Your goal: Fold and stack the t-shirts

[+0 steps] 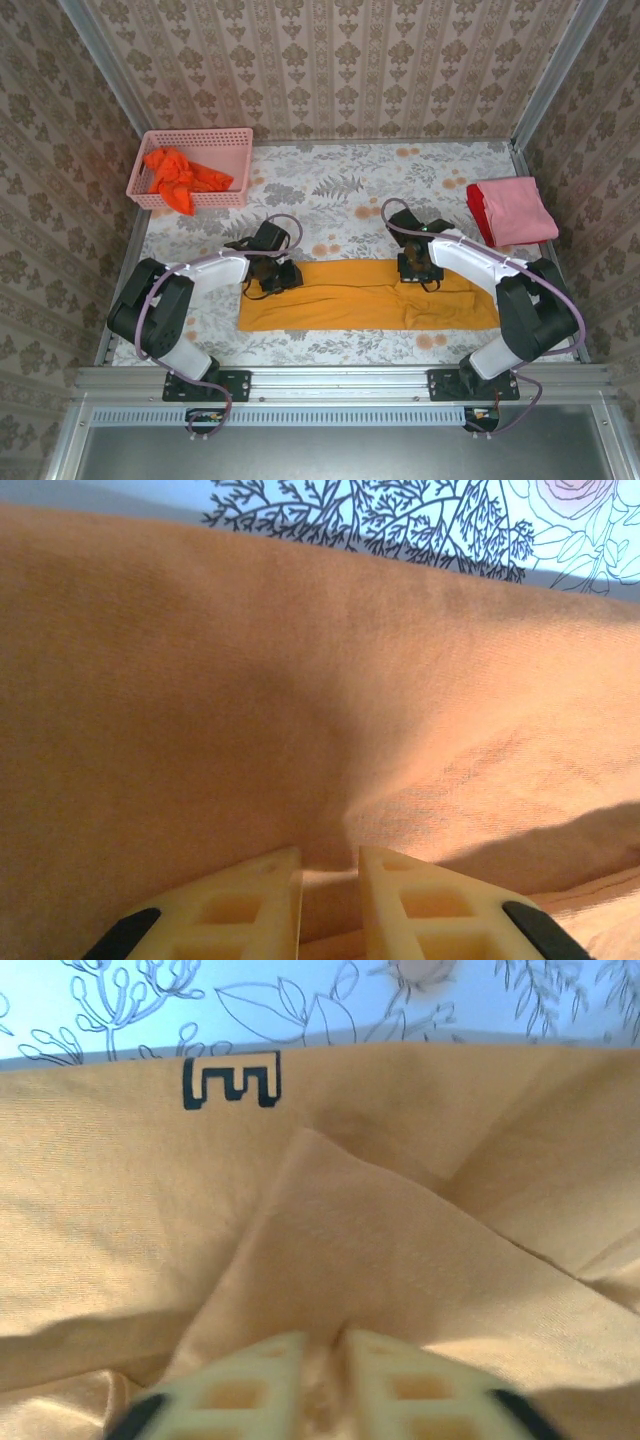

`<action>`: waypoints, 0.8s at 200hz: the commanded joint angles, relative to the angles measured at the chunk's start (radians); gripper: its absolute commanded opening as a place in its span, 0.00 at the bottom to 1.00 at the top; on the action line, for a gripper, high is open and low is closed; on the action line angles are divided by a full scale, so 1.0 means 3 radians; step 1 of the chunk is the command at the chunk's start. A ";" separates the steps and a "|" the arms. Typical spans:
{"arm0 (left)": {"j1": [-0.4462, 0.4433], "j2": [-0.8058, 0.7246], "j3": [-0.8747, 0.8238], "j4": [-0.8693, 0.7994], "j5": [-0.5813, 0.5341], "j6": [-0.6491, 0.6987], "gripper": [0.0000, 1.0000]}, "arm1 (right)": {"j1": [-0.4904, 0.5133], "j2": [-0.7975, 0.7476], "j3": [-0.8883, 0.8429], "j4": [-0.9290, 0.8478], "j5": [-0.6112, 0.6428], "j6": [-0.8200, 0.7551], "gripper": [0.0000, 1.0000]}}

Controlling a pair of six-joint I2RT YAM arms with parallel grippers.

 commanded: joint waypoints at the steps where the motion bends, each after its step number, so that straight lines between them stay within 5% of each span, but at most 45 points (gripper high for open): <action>1: -0.0013 -0.0081 -0.0017 -0.0104 -0.0058 0.0019 0.22 | 0.0014 -0.0031 0.0135 -0.0179 0.0335 0.0026 0.34; 16: -0.0013 -0.0080 -0.0010 -0.0106 -0.0053 0.0033 0.22 | 0.0014 -0.0092 0.0174 -0.0234 0.0407 0.0083 0.44; 42: -0.0013 -0.0079 0.0006 -0.0106 -0.0057 0.0040 0.22 | -0.0060 -0.0079 0.0182 -0.0293 0.0558 0.0275 0.45; 126: 0.0048 -0.0149 -0.0095 -0.0090 -0.0089 0.0028 0.22 | -0.1359 -0.0213 -0.0364 0.0259 0.0006 0.0845 0.43; 160: 0.0094 -0.0141 -0.0088 -0.0077 -0.0068 0.0032 0.22 | -0.1537 -0.0346 -0.0528 0.0265 0.0003 0.0937 0.41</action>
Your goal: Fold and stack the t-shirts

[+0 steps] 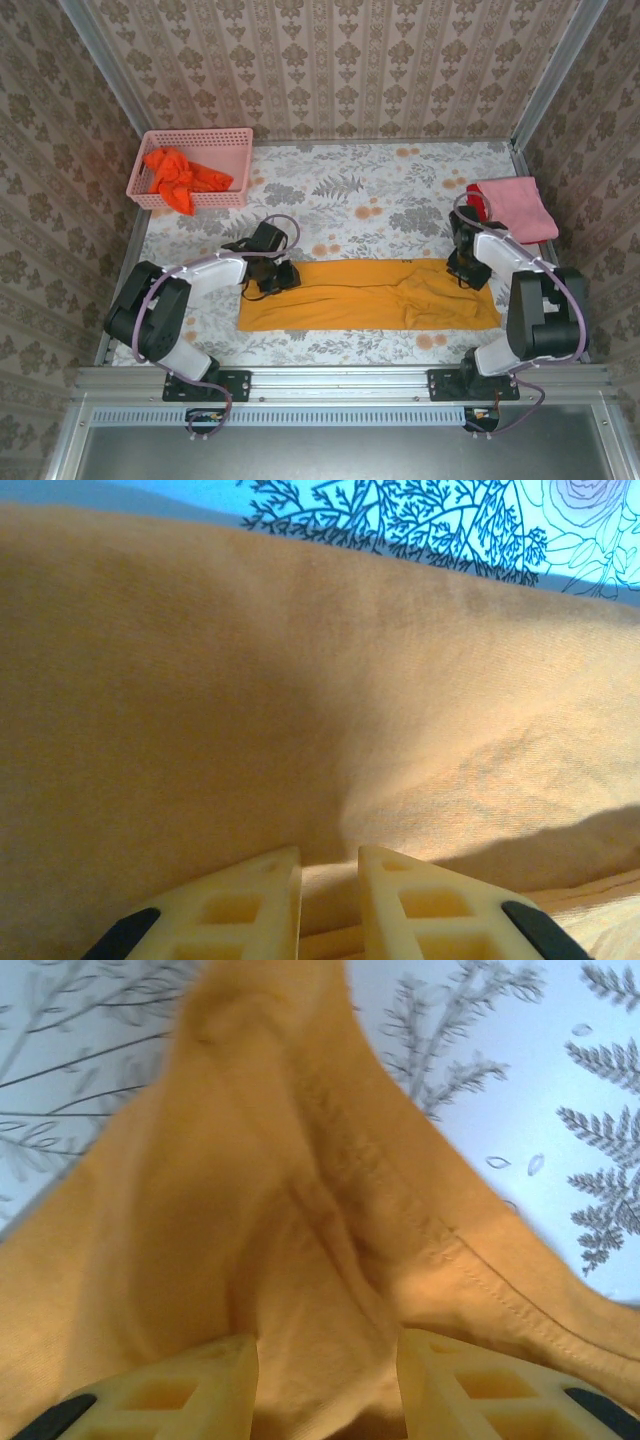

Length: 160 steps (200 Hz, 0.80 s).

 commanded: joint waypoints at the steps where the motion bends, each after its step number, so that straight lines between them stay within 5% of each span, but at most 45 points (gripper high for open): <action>1: 0.0047 -0.0068 -0.0039 -0.0069 -0.0027 0.0030 0.22 | -0.0033 -0.0164 -0.0087 0.0045 -0.0069 0.0152 0.41; 31: 0.0070 -0.0048 -0.0024 -0.0064 -0.0001 0.0044 0.22 | -0.0198 -0.0131 -0.0212 0.0089 -0.0216 0.0104 0.33; 58: 0.0098 -0.0041 -0.0021 -0.0065 0.0012 0.0066 0.22 | -0.0297 -0.0250 -0.0297 0.0087 -0.0193 0.0155 0.00; 132: 0.0141 -0.0084 -0.0072 -0.0038 0.0036 0.0078 0.21 | -0.0565 -0.0835 -0.0502 -0.0039 0.0116 0.0243 0.00; 160: 0.0141 -0.0093 -0.0064 -0.0044 0.0045 0.0090 0.21 | -0.0489 -0.0869 -0.0373 -0.0061 0.0079 0.0021 0.46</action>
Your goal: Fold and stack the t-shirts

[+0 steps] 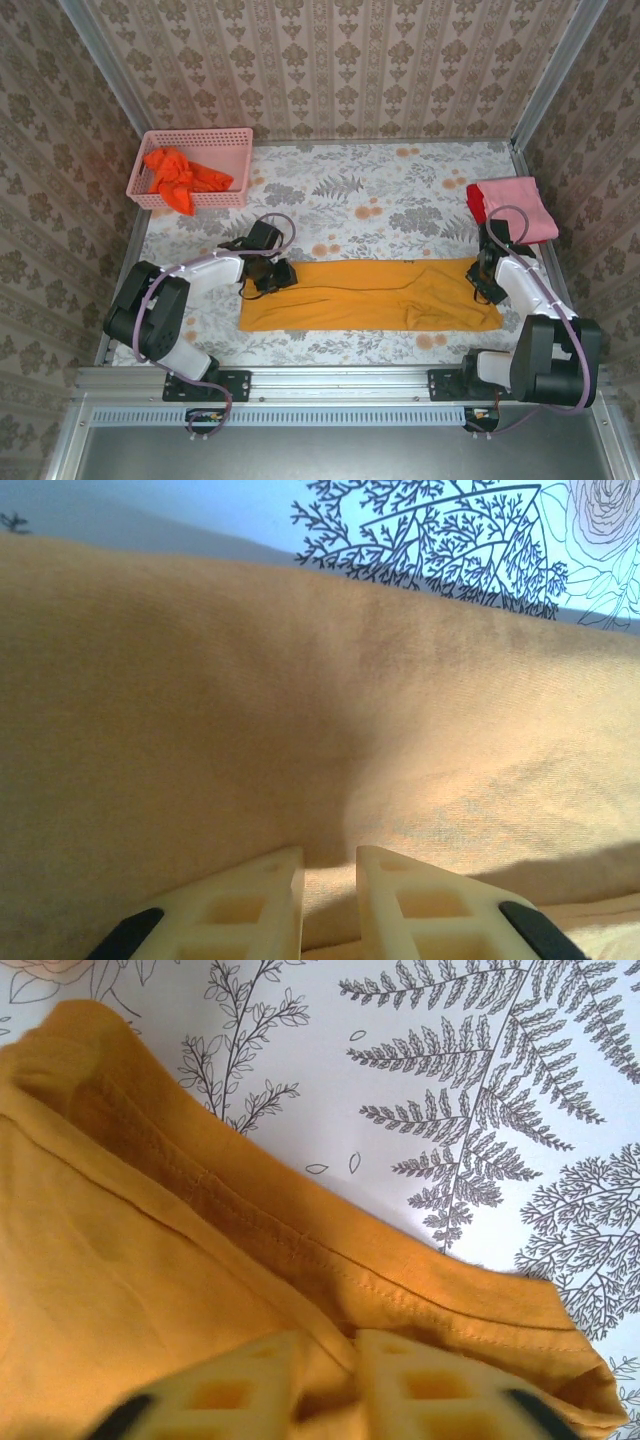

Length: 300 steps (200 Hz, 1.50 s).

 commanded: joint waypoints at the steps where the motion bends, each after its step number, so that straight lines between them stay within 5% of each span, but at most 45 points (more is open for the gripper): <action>1: 0.0031 -0.0091 -0.0048 -0.0048 0.0015 0.0073 0.21 | 0.0063 -0.0083 0.0088 -0.0123 0.0129 -0.0151 0.47; 36: 0.0031 -0.0123 -0.0036 -0.0076 0.0004 0.0083 0.21 | 0.0743 -0.0075 0.0399 -0.0217 0.0538 -0.0348 0.56; 116: 0.0026 -0.0161 -0.0033 -0.0106 -0.0018 0.0083 0.21 | 0.2132 0.1115 0.1094 -0.0429 0.0288 0.0070 0.47; 181: 0.0028 -0.0129 -0.0077 -0.0042 -0.0008 0.0086 0.21 | 0.2210 0.1535 0.1128 -0.0587 0.0310 0.0177 0.29; 215: 0.0026 -0.0110 -0.0088 -0.0017 -0.0007 0.0080 0.21 | 0.2182 0.1414 0.1101 -0.0565 0.0376 0.0121 0.00; 300: 0.0026 -0.0074 -0.0119 0.0032 0.0009 0.0060 0.21 | 0.2566 0.1378 0.1360 -0.0723 0.0732 -0.0361 0.00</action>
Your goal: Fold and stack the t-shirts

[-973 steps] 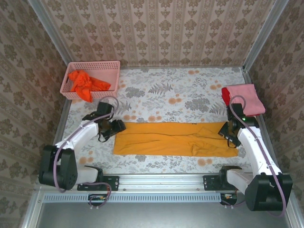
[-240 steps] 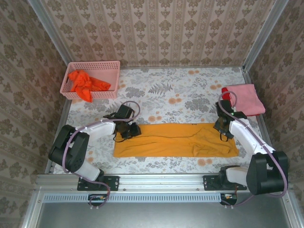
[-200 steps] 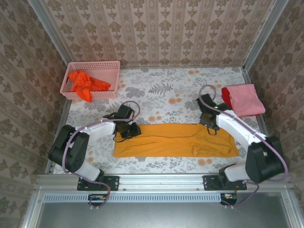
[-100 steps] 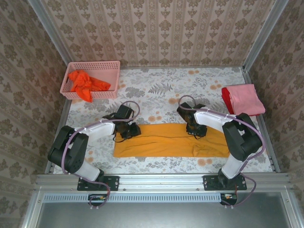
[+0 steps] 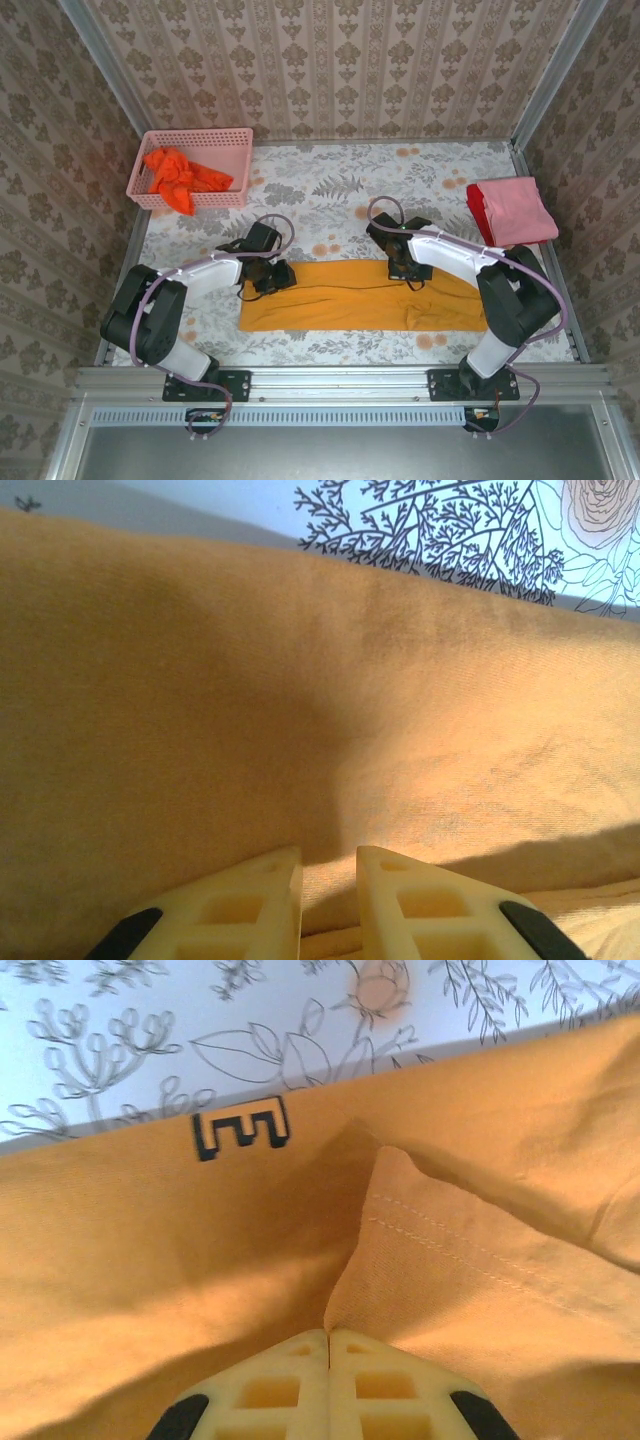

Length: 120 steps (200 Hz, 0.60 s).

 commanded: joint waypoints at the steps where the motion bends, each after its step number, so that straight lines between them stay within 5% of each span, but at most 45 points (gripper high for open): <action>1: 0.0026 0.0014 -0.0055 0.0016 0.0010 0.0039 0.21 | 0.0132 0.0029 0.0149 -0.0206 0.0255 -0.0164 0.00; 68: 0.0026 0.0035 -0.0059 0.0034 0.0020 0.0037 0.21 | 0.0374 0.0187 0.0206 -0.0001 0.0057 -0.0384 0.04; 120: 0.0026 -0.0021 -0.0020 0.0001 0.0028 0.0061 0.22 | 0.0200 -0.0347 -0.0019 0.0162 0.0238 -0.0215 0.54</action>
